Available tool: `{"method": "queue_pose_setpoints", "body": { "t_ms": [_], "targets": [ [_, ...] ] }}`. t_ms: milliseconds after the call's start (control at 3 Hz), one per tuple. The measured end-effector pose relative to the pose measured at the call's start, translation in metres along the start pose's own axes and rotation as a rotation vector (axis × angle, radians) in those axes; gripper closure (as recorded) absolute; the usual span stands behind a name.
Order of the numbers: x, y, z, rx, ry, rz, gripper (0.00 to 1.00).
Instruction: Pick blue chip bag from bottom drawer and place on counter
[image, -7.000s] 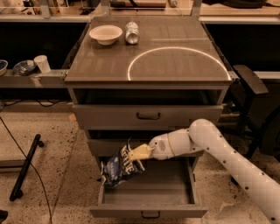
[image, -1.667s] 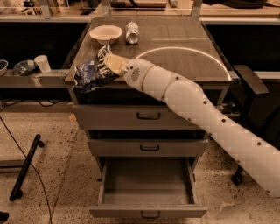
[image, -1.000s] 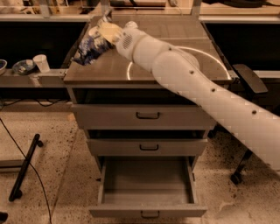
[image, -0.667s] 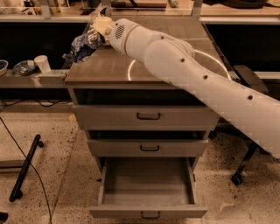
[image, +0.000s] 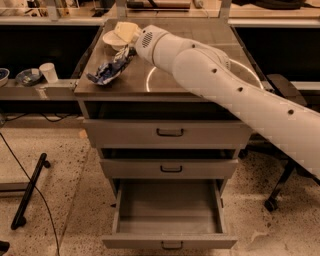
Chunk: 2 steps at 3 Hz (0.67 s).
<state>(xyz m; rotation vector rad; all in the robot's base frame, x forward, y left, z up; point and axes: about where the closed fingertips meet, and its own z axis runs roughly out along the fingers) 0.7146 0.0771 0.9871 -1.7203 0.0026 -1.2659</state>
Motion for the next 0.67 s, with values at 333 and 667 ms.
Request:
{"method": "queue_pose_setpoints", "body": {
  "t_ms": [333,667],
  "targets": [
    [0.0000,0.0000,0.0000,0.000,0.000,0.000,0.00],
    [0.0000,0.0000,0.0000,0.000,0.000,0.000,0.00]
  ]
}}
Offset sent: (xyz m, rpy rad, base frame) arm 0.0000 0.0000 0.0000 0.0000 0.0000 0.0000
